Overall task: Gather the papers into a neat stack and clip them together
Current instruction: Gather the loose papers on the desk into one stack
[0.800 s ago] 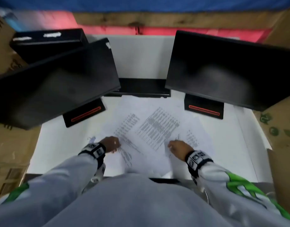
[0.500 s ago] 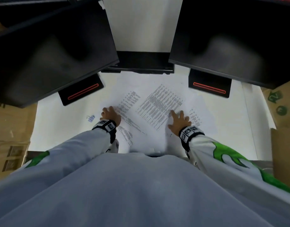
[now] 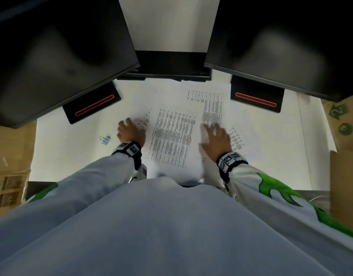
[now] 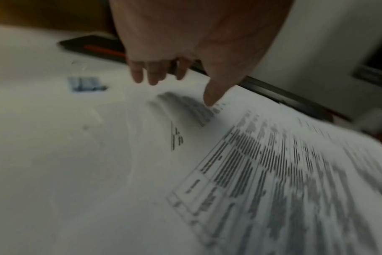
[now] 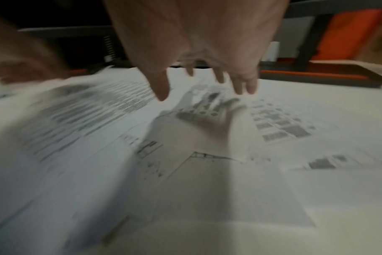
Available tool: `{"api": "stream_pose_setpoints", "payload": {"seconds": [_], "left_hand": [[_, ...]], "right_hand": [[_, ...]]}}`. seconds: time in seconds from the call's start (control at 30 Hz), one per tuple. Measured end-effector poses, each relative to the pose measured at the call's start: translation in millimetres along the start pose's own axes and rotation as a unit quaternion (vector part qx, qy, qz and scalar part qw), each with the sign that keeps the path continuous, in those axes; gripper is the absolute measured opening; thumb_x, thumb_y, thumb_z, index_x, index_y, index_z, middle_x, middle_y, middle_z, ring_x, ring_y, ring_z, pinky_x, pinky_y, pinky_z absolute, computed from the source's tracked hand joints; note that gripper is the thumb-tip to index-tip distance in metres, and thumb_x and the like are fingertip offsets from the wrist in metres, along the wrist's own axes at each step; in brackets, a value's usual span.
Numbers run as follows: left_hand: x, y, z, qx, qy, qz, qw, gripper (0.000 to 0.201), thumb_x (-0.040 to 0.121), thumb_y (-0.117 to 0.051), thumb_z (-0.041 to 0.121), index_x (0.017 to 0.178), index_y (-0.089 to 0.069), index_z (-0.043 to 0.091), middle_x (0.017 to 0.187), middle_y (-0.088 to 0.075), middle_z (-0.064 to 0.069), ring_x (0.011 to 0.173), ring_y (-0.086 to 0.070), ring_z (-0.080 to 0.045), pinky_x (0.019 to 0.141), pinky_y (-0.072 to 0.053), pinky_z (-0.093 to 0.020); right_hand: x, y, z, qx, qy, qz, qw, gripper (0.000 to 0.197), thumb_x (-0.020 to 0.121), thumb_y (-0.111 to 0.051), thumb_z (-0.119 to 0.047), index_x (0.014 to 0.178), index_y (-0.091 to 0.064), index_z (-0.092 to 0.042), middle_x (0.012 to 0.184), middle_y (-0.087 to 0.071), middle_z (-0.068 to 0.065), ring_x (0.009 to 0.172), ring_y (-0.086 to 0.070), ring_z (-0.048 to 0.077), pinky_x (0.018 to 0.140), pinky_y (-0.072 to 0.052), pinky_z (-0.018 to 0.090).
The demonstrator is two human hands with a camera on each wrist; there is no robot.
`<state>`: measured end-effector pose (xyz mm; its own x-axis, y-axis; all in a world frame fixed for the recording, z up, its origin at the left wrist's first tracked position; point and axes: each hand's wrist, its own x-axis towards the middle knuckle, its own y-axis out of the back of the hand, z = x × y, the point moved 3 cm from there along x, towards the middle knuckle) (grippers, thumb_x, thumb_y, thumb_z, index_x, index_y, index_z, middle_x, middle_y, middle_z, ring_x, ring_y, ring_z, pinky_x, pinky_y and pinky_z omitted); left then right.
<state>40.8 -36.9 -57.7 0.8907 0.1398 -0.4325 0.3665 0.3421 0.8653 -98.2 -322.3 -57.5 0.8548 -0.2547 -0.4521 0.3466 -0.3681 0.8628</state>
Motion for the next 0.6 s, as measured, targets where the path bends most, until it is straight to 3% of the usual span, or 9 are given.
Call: {"api": "stream_pose_setpoints", "payload": {"seconds": [0.1,0.17,0.23,0.3,0.37,0.4,0.5,0.53,0.6], "left_hand": [[-9,11,-18,-0.087,0.206,-0.018,0.975,0.073,0.091,-0.061,0.041,0.146,-0.031,0.003,0.148,-0.037,-0.022,0.134,-0.044,-0.038,0.108,-0.038,-0.048],[0,9,-19,-0.152,0.246,-0.045,0.956,0.074,0.090,-0.061,0.043,0.146,-0.035,0.001,0.146,-0.046,-0.020,0.130,-0.051,-0.037,0.104,-0.041,-0.044],[15,0,-12,-0.281,0.239,-0.082,0.926,0.068,0.084,-0.069,0.039,0.135,-0.055,-0.004,0.130,-0.064,-0.019,0.108,-0.063,-0.030,0.088,-0.046,-0.039],[22,-7,0,-0.380,0.227,-0.097,0.892,0.044,0.068,-0.077,0.037,0.093,-0.077,0.002,0.080,-0.071,-0.013,0.077,-0.056,-0.023,0.070,-0.041,-0.035],[24,-13,15,-0.407,0.181,-0.125,0.887,0.035,0.066,-0.077,0.035,0.043,-0.063,0.013,0.042,-0.051,-0.002,0.053,-0.043,-0.022,0.057,-0.035,-0.027],[22,-14,23,-0.400,0.155,-0.143,0.892,0.045,0.075,-0.076,0.031,0.038,-0.055,0.016,0.035,-0.044,0.002,0.043,-0.039,-0.020,0.050,-0.031,-0.023],[13,-11,40,-0.398,0.106,-0.151,0.899,0.026,0.088,-0.071,0.018,0.069,-0.058,0.008,0.043,-0.051,0.004,0.032,-0.038,-0.007,0.040,-0.030,-0.018],[14,-12,39,-0.406,0.112,-0.132,0.897,0.021,0.084,-0.074,0.021,0.085,-0.060,0.005,0.060,-0.061,-0.002,0.041,-0.048,-0.008,0.044,-0.038,-0.019],[12,-8,30,-0.347,0.177,-0.082,0.917,0.058,0.073,-0.078,0.040,0.118,-0.056,0.009,0.113,-0.063,-0.011,0.087,-0.065,-0.023,0.077,-0.055,-0.033]], "right_hand": [[4,8,34,0.077,-0.208,0.046,0.974,0.086,0.086,-0.058,-0.053,0.152,-0.018,-0.017,0.158,-0.018,0.020,0.141,-0.025,0.043,0.112,-0.026,0.057],[9,6,39,0.077,-0.221,0.002,0.972,0.090,0.084,-0.059,-0.058,0.153,-0.016,-0.020,0.161,-0.008,0.017,0.145,-0.013,0.044,0.113,-0.022,0.059],[16,3,33,0.069,-0.165,-0.034,0.983,0.090,0.084,-0.056,-0.061,0.154,-0.010,-0.027,0.164,0.006,0.013,0.148,0.003,0.045,0.116,-0.014,0.061],[23,2,21,0.062,-0.105,-0.048,0.991,0.089,0.084,-0.052,-0.065,0.154,-0.009,-0.031,0.163,0.011,0.012,0.148,0.009,0.045,0.115,-0.010,0.063],[28,1,12,0.049,-0.053,-0.072,0.995,0.090,0.084,-0.047,-0.069,0.155,-0.007,-0.030,0.163,0.015,0.012,0.147,0.013,0.044,0.114,-0.006,0.065],[30,2,9,0.044,-0.031,-0.091,0.994,0.090,0.085,-0.045,-0.070,0.155,-0.005,-0.030,0.162,0.017,0.010,0.148,0.016,0.042,0.115,-0.004,0.064],[32,7,8,0.061,0.026,-0.106,0.992,0.089,0.088,-0.042,-0.069,0.156,-0.006,-0.026,0.164,0.009,0.009,0.151,0.009,0.034,0.119,-0.007,0.059],[32,12,12,0.090,0.030,-0.080,0.992,0.088,0.088,-0.043,-0.069,0.156,-0.008,-0.025,0.164,0.000,0.011,0.151,0.000,0.033,0.120,-0.011,0.056],[32,25,33,0.151,-0.038,0.031,0.987,0.087,0.087,-0.049,-0.066,0.154,-0.018,-0.020,0.161,-0.020,0.016,0.148,-0.021,0.034,0.119,-0.022,0.050]]}}
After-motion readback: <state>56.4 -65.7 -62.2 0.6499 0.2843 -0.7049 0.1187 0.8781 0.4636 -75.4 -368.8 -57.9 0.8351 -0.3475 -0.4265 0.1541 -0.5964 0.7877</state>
